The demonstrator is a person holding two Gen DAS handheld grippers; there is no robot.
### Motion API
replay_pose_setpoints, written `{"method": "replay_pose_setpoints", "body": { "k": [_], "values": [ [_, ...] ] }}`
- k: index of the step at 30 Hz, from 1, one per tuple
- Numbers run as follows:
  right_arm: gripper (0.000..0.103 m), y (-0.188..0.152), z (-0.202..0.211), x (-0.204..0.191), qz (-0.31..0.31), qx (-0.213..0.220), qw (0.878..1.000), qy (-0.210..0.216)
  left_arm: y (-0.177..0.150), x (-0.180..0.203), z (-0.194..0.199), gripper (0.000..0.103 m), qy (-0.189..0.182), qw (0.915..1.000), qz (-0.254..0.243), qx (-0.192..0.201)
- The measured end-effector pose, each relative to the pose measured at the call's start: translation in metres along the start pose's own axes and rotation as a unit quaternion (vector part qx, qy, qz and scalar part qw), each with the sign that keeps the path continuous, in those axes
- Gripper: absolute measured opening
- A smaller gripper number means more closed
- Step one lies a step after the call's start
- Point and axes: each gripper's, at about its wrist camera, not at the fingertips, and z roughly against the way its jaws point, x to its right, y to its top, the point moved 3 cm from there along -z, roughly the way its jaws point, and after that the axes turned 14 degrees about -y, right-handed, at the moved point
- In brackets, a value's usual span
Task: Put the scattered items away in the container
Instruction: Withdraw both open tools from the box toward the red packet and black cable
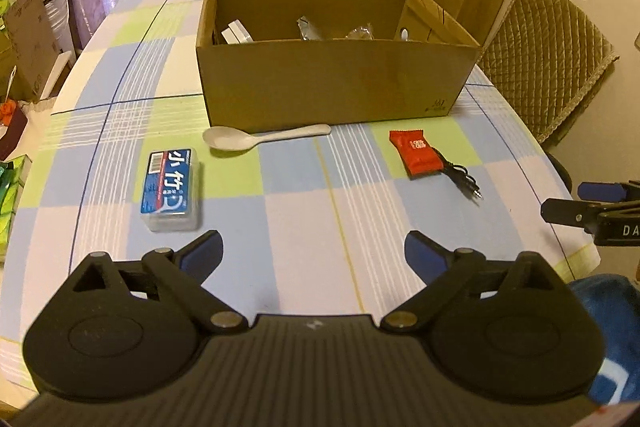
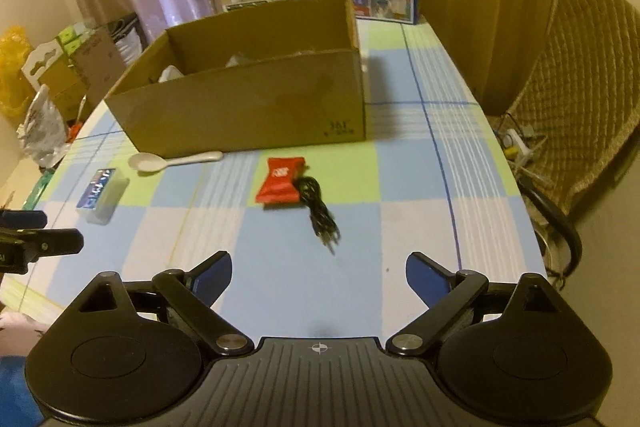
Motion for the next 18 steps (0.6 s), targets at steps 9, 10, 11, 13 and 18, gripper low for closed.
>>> {"method": "replay_pose_setpoints", "body": {
  "k": [9,10,11,13,18],
  "values": [
    [0.092,-0.003,-0.003,0.009,-0.023,-0.004,1.0,-0.012,-0.018,-0.002,-0.017,0.096,0.006,0.9996,0.023,0.012],
    [0.092,-0.003,-0.004,0.01,-0.023,-0.008,1.0,-0.013,-0.019,-0.003,-0.018,0.096,0.007,0.9996,0.026,0.012],
    [0.092,-0.003,-0.006,0.011,-0.023,-0.012,1.0,-0.014,-0.019,-0.004,-0.019,0.096,0.007,0.9995,0.029,0.012],
    [0.092,-0.003,-0.007,0.011,-0.027,-0.016,0.999,-0.017,-0.021,-0.005,-0.021,0.096,0.01,0.9994,0.032,0.01],
    [0.092,-0.005,-0.007,0.012,-0.028,-0.014,0.999,-0.017,-0.023,0.0,-0.023,0.096,0.017,0.9997,0.016,0.007]
  ]
}}
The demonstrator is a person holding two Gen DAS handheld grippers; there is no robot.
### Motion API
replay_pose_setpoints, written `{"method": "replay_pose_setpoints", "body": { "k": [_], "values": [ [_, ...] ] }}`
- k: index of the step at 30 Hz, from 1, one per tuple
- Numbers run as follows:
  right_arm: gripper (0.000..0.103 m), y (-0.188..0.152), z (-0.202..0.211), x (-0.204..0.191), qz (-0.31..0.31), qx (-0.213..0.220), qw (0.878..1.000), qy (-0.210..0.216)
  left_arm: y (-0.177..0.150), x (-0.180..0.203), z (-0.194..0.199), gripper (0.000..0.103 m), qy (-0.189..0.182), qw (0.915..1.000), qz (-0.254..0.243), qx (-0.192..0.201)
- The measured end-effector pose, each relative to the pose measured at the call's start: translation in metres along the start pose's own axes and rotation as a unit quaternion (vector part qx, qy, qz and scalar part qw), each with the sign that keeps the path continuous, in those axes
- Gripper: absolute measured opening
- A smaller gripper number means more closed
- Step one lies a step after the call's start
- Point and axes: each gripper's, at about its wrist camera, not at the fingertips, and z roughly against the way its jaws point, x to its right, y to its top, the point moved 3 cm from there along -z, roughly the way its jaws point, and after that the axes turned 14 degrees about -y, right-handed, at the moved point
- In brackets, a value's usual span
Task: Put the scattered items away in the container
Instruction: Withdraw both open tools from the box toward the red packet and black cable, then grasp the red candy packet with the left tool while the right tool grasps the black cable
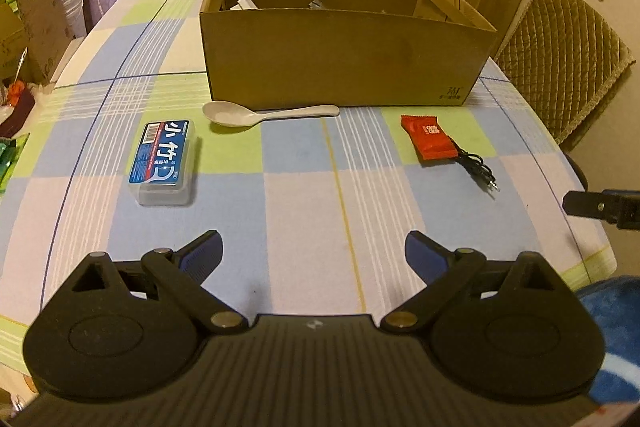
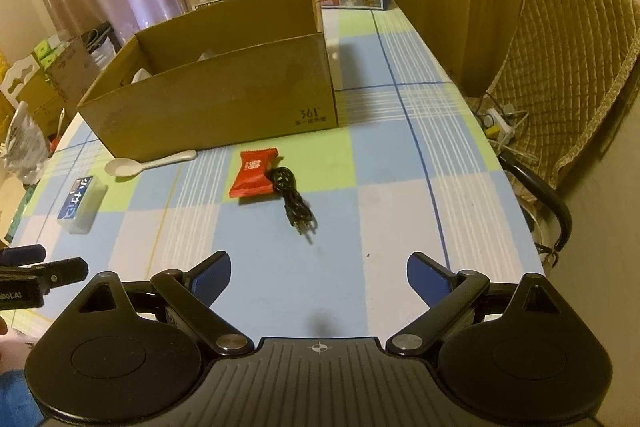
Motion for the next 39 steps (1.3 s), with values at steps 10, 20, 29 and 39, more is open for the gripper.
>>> {"method": "replay_pose_setpoints", "body": {
  "k": [10,20,29,39],
  "values": [
    [0.092,0.0,-0.001,0.005,-0.013,-0.002,1.0,0.005,-0.001,0.004,-0.003,0.096,0.003,1.0,-0.006,-0.006],
    [0.092,0.005,-0.012,0.009,-0.024,-0.041,0.998,0.034,0.001,0.004,-0.004,0.096,-0.007,0.9998,-0.004,-0.015],
    [0.092,0.035,-0.04,0.0,0.07,-0.055,0.995,0.046,0.032,0.005,-0.016,0.096,-0.024,0.9991,-0.021,-0.028],
    [0.07,0.04,-0.086,-0.028,0.188,-0.055,0.98,0.044,0.058,0.016,-0.068,0.096,-0.041,0.9963,-0.054,-0.052]
  ]
}}
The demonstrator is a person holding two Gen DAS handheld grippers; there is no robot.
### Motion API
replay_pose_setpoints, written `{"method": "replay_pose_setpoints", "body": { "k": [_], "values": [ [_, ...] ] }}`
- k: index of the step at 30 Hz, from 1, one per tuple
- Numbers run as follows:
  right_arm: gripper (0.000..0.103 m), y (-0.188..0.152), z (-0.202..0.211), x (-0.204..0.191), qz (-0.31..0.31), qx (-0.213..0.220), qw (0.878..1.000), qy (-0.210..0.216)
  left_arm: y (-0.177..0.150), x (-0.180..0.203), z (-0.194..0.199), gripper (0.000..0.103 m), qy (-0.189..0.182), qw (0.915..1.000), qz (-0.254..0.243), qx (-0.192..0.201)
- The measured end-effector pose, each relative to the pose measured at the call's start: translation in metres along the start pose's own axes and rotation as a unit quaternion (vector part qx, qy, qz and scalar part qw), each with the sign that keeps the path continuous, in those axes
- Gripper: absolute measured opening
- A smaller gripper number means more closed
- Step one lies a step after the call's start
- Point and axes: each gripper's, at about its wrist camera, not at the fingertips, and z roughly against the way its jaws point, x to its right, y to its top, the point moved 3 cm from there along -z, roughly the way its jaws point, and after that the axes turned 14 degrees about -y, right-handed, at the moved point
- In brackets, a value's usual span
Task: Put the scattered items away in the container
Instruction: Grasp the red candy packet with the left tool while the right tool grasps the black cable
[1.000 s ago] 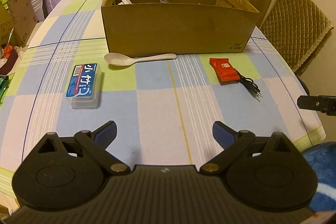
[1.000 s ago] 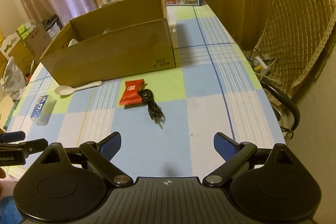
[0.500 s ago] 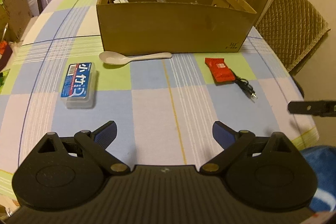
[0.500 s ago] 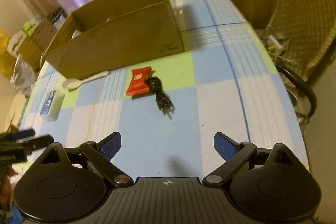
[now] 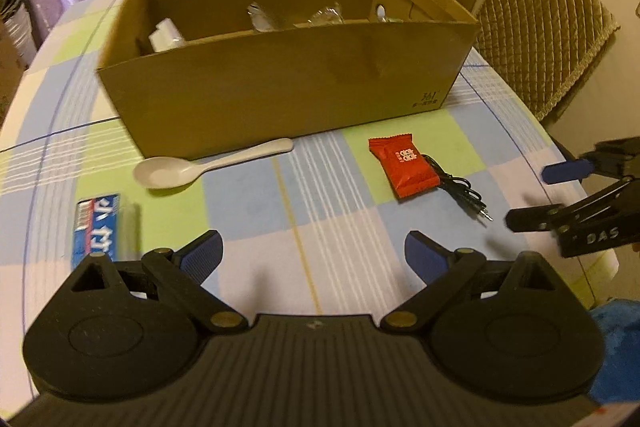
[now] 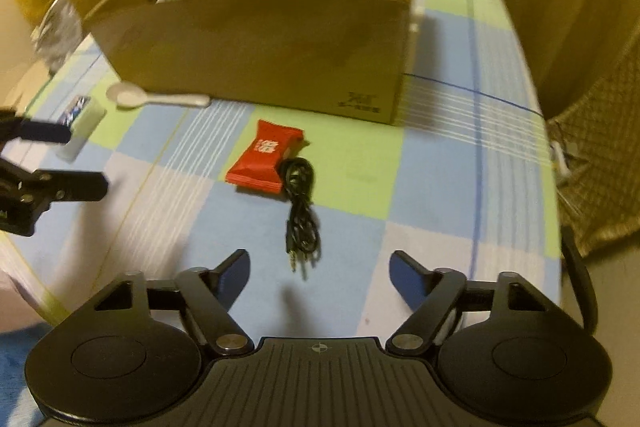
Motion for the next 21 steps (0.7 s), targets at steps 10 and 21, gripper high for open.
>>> {"method": "replay_pose_setpoints", "body": {
  "k": [10,21],
  "values": [
    [0.045,0.014,-0.045,-0.012,0.028,-0.012,1.0,0.007,0.011,-0.009,-0.034,0.096,-0.016,0.9998,-0.004,-0.013],
    [0.013,0.016,-0.043,-0.014,0.042,0.02,0.999,0.006,0.015,-0.003,-0.056,0.093,-0.023,0.9994,-0.016,-0.02]
  ]
}}
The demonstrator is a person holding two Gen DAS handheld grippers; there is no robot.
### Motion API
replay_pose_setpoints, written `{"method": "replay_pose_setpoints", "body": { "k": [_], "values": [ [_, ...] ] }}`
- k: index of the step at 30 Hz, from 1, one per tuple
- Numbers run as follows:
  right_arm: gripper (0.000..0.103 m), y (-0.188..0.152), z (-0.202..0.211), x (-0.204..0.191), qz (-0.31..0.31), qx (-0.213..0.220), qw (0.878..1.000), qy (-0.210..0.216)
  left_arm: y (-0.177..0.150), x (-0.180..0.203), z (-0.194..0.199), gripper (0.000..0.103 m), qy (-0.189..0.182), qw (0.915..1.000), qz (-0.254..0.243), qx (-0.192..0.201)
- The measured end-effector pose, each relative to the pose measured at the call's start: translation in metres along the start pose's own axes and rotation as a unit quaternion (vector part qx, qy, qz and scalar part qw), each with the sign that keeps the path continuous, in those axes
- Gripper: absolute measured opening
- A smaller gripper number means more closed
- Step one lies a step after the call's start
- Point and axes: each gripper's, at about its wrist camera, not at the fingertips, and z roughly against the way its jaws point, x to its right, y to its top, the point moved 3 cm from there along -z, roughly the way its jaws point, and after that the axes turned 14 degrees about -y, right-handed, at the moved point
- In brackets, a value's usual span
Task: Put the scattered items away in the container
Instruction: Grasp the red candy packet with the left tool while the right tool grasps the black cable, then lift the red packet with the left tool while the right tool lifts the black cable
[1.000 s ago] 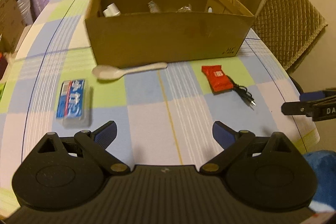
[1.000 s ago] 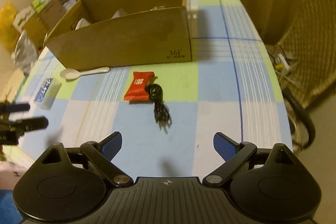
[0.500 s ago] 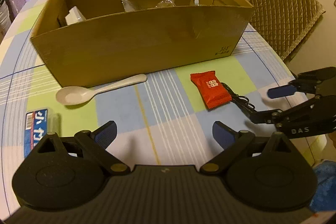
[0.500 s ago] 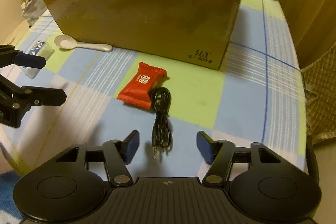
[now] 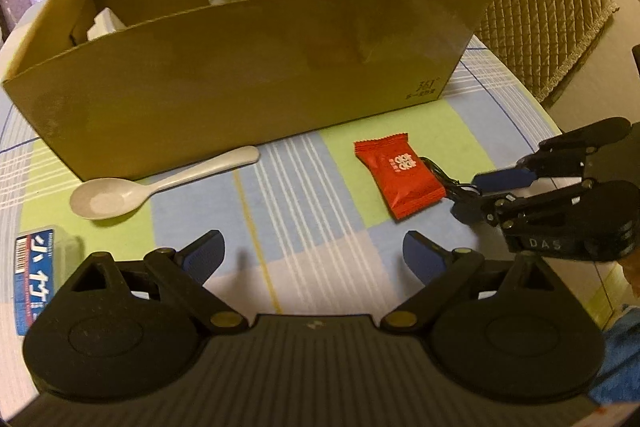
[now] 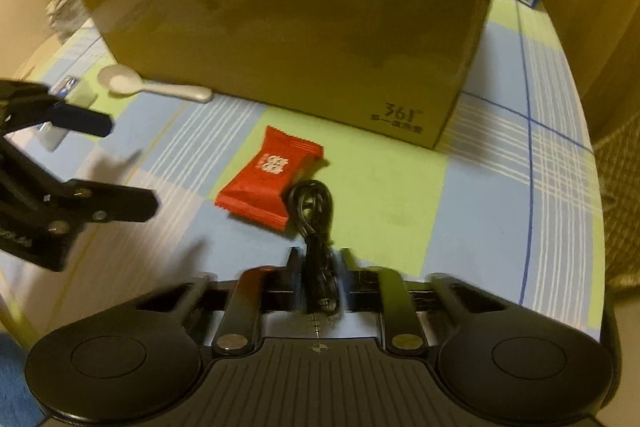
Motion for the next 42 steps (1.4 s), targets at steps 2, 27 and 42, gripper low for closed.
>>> {"method": "replay_pose_setpoints", "body": {
  "k": [2,27,42],
  "values": [
    [0.013,-0.001,0.003,0.004,-0.002,0.002,1.0,-0.008,0.001,0.004,-0.004,0.092,-0.005,1.0,-0.005,-0.003],
    [0.013,-0.023,0.009,0.047,-0.094,-0.008,0.995,-0.02,0.032,0.03,-0.065,0.033,-0.018,0.9997,-0.009,-0.011],
    [0.013,-0.012,0.014,-0.002,-0.046,-0.006,0.999,0.015,-0.025,-0.004,-0.008,0.027,0.019,0.9992,-0.03,-0.018]
  ]
}}
